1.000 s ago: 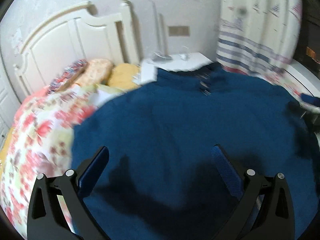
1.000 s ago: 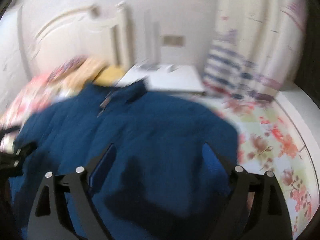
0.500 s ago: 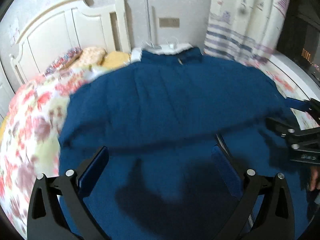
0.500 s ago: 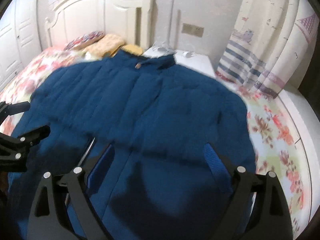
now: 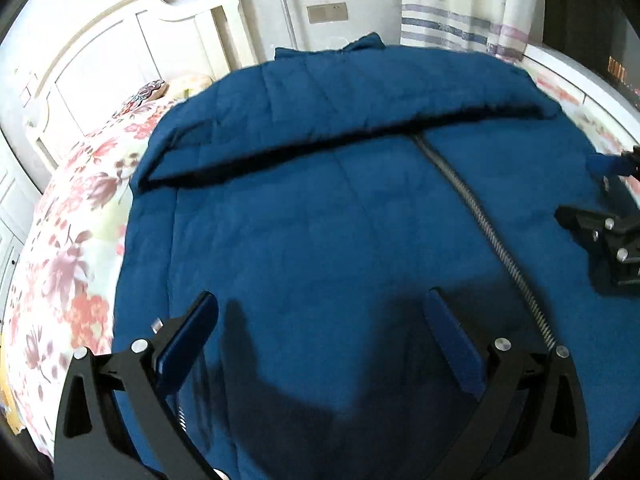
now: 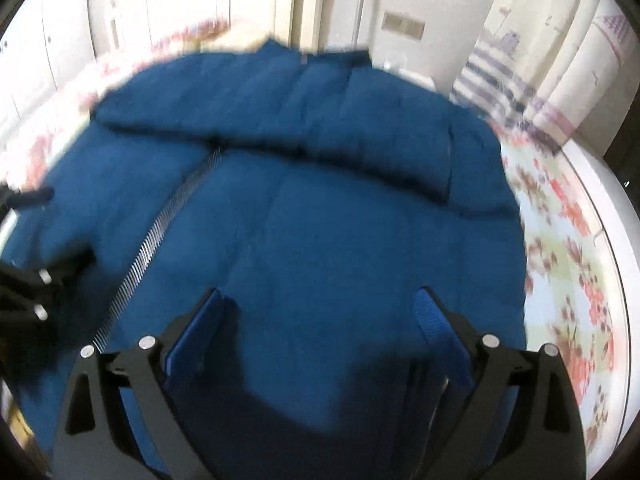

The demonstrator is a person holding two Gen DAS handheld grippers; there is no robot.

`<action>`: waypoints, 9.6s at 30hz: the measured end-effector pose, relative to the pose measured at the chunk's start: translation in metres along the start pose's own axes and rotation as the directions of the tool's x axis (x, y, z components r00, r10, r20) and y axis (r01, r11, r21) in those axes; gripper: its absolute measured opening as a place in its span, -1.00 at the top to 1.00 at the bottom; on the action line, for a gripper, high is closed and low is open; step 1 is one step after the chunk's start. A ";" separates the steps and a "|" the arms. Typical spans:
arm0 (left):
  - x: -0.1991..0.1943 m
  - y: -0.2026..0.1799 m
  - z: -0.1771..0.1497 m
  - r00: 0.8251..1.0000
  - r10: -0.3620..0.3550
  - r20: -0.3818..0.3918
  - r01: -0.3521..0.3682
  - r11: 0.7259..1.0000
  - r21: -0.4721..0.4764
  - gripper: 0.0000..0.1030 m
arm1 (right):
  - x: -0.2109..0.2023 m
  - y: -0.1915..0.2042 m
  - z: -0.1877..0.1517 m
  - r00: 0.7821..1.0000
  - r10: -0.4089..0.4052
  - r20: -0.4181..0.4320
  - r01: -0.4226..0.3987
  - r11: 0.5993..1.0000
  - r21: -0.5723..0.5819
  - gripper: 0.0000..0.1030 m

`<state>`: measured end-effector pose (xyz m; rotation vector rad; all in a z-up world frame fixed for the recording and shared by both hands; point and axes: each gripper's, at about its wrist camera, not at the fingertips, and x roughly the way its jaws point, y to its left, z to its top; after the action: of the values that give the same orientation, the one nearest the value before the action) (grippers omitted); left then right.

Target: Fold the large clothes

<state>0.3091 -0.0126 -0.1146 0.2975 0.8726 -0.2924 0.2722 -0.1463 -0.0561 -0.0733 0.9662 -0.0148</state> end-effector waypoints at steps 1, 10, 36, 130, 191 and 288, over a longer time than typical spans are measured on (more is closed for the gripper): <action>0.001 0.003 -0.002 1.000 -0.014 0.006 0.014 1.000 -0.017 -0.91 | 0.002 -0.001 -0.003 1.000 0.006 0.004 -0.006 1.000 0.010 -0.93; 0.003 0.009 -0.004 0.998 -0.059 0.008 0.059 0.997 -0.050 -0.91 | 0.001 -0.009 -0.009 0.999 0.028 0.019 -0.029 0.998 0.052 -0.96; 0.113 0.083 0.183 0.995 -0.059 -0.075 0.044 0.980 -0.192 -0.91 | 0.089 -0.086 0.176 1.000 -0.015 0.006 0.013 0.981 0.193 -0.95; -0.185 0.100 -0.200 0.882 -0.141 0.449 0.270 0.933 -0.237 -0.84 | -0.115 -0.046 -0.236 0.778 0.489 0.394 -0.548 0.836 0.044 0.37; -0.239 0.214 -0.259 0.575 -0.504 0.645 0.810 0.459 -0.364 1.00 | -0.237 -0.048 -0.256 0.670 0.580 0.463 -0.604 0.789 -0.113 0.85; 0.028 0.191 0.073 0.892 -0.446 0.070 0.452 0.884 -0.118 0.81 | -0.038 -0.162 0.015 0.875 0.395 0.280 -0.440 0.890 0.119 0.70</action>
<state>0.4476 0.1320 -0.0662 -0.0402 0.9099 -0.6684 0.2659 -0.3056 -0.0054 0.2992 0.7083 0.3036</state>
